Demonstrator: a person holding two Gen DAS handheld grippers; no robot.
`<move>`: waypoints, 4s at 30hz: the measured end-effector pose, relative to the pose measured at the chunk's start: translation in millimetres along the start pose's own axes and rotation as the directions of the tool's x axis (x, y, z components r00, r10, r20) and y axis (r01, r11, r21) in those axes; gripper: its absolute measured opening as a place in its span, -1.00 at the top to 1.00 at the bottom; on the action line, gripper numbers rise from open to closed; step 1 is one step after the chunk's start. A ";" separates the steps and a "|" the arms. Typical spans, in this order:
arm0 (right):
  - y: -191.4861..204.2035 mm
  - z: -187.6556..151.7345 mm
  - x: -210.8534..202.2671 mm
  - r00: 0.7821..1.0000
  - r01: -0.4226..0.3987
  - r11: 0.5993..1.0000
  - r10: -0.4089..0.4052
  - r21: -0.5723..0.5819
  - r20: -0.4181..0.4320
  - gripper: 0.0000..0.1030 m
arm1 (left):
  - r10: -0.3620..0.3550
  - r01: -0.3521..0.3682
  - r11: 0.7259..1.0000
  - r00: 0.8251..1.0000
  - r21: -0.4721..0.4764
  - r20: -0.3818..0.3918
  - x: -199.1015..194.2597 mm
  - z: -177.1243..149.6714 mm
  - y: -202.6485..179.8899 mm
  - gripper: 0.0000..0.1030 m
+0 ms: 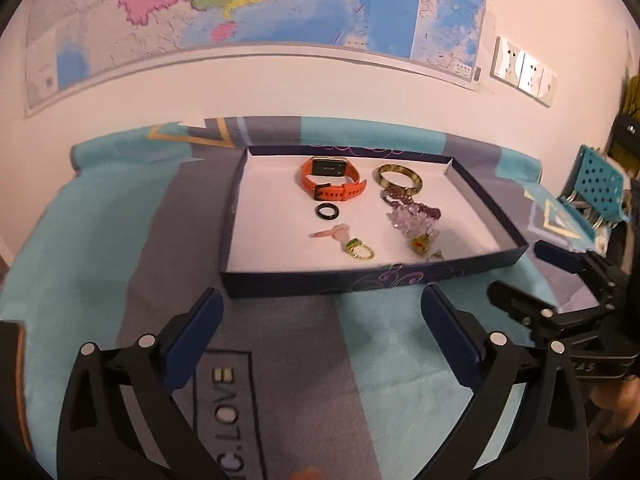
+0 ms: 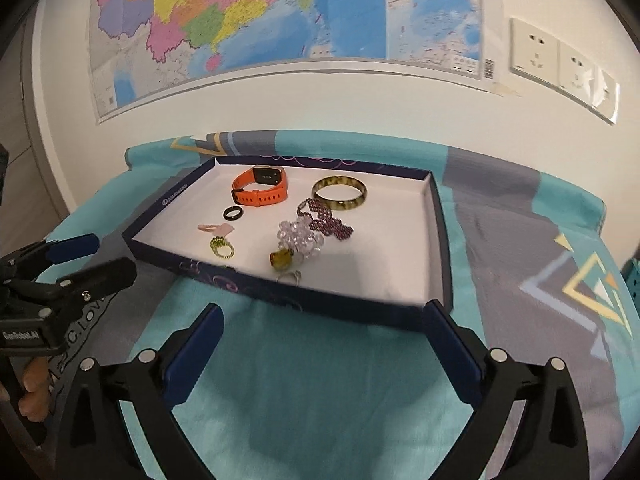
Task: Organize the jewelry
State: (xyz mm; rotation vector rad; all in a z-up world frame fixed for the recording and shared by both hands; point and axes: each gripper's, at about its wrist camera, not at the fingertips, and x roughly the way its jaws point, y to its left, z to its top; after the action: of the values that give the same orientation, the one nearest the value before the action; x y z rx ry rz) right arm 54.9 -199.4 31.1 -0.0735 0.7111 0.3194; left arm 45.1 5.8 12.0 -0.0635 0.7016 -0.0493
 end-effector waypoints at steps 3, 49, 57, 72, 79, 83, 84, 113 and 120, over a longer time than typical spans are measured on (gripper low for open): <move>0.5 -4.2 -10.6 1.000 0.004 1.000 -0.004 0.023 0.020 -0.87 | 0.030 -0.031 0.999 0.999 0.017 0.009 -8.2 -6.8 -4.1 -0.89; 18.3 -20.8 -27.6 1.000 -0.012 1.000 0.012 -0.003 -0.013 -0.87 | 0.068 -0.068 0.998 0.998 0.013 0.005 -29.5 -24.5 -11.8 -0.89; 18.9 -22.0 -28.2 1.000 -0.015 1.000 0.015 -0.002 -0.015 -0.87 | 0.070 -0.070 0.997 0.998 0.012 0.007 -29.7 -24.7 -11.2 -0.89; 17.6 -23.8 -29.2 1.000 -0.017 1.000 0.017 0.003 -0.015 -0.87 | 0.067 -0.067 0.998 0.998 0.010 0.000 -29.6 -26.7 -10.7 -0.89; 17.5 -24.5 -29.0 1.000 -0.016 1.000 0.016 0.005 -0.017 -0.87 | 0.066 -0.066 0.998 0.998 0.007 -0.002 -29.1 -27.9 -9.9 -0.89; 17.3 -25.0 -28.1 1.000 -0.018 1.000 0.018 0.006 -0.017 -0.87 | 0.064 -0.064 0.998 0.998 0.007 -0.004 -28.9 -28.7 -9.6 -0.89; 17.3 -25.0 -28.1 1.000 -0.017 1.000 0.017 0.006 -0.018 -0.87 | 0.064 -0.064 0.998 0.998 0.006 -0.005 -28.6 -28.6 -9.5 -0.89; 17.8 -25.4 -27.6 1.000 -0.017 1.000 0.017 0.010 -0.026 -0.87 | 0.064 -0.064 0.998 0.998 0.007 -0.014 -27.6 -29.6 -11.7 -0.89; 18.2 -25.4 -28.4 1.000 -0.016 1.000 0.017 0.013 -0.026 -0.87 | 0.064 -0.064 0.998 0.998 0.006 -0.016 -27.4 -29.7 -12.1 -0.89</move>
State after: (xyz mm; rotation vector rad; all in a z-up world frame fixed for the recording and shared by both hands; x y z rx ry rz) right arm 13.1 -194.1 31.2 -0.0598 0.7397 0.3302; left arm 4.7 -5.7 7.8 -0.0350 0.7188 0.0100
